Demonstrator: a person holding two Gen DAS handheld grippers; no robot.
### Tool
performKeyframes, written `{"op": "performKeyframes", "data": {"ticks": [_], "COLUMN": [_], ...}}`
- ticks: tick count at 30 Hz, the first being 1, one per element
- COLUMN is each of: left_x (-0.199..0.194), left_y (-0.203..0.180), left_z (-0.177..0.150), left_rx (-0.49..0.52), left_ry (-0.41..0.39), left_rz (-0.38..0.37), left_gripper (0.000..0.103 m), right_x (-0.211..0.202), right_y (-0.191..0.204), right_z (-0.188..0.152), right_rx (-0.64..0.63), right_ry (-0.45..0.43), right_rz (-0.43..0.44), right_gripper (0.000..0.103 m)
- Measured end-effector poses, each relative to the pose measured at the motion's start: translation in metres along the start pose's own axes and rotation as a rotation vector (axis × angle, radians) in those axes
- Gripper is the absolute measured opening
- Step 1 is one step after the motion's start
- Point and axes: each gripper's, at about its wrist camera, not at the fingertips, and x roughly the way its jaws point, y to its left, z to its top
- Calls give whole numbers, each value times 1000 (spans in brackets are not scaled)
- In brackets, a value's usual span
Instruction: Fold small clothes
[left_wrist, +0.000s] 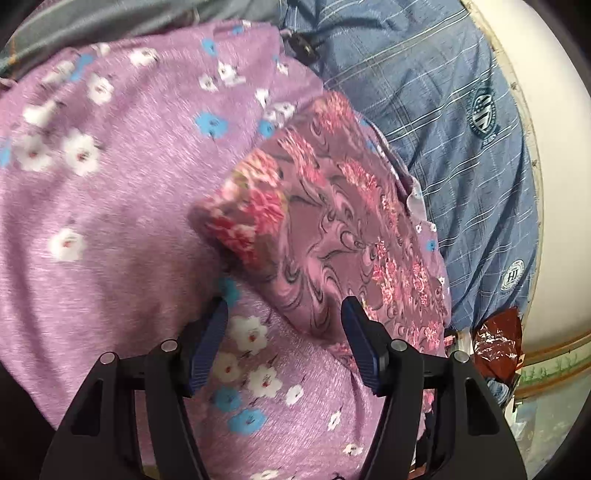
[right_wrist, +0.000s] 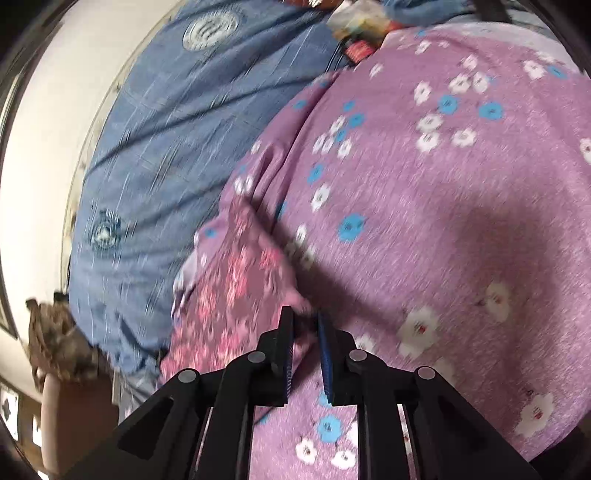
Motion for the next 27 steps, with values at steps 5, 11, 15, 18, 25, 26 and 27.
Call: {"op": "performKeyframes", "data": {"ticks": [5,11,15,18,25,26,27], "left_x": [15,28,35,38,39,36,34], "left_y": [-18,-19,-19,-13,-32,-40,-45], "left_z": [7,16,19,20,30,31,31], "left_rx": [39,0,-30,-87,-11,15,31], "left_ry": [-30,-46,-59,-71,-89,-98,-106], "left_rz": [-27,-36,-72,-125,-86,-72,-68], "left_gripper": [61,24,27,45,12,11,9], "right_x": [-15,34,74,96,142,156,154], "right_y": [37,86,112,129,141,134,129], "right_z": [-6,-36,-55,-65,-90,-94,-92], "right_rx": [-220,-401,-445,-456,-503,-481,-451], "right_ry": [-120,101,238,298,454,520,514], "right_rz": [22,164,181,213,152,125,149], "right_gripper": [16,15,15,15,15,12,12]}}
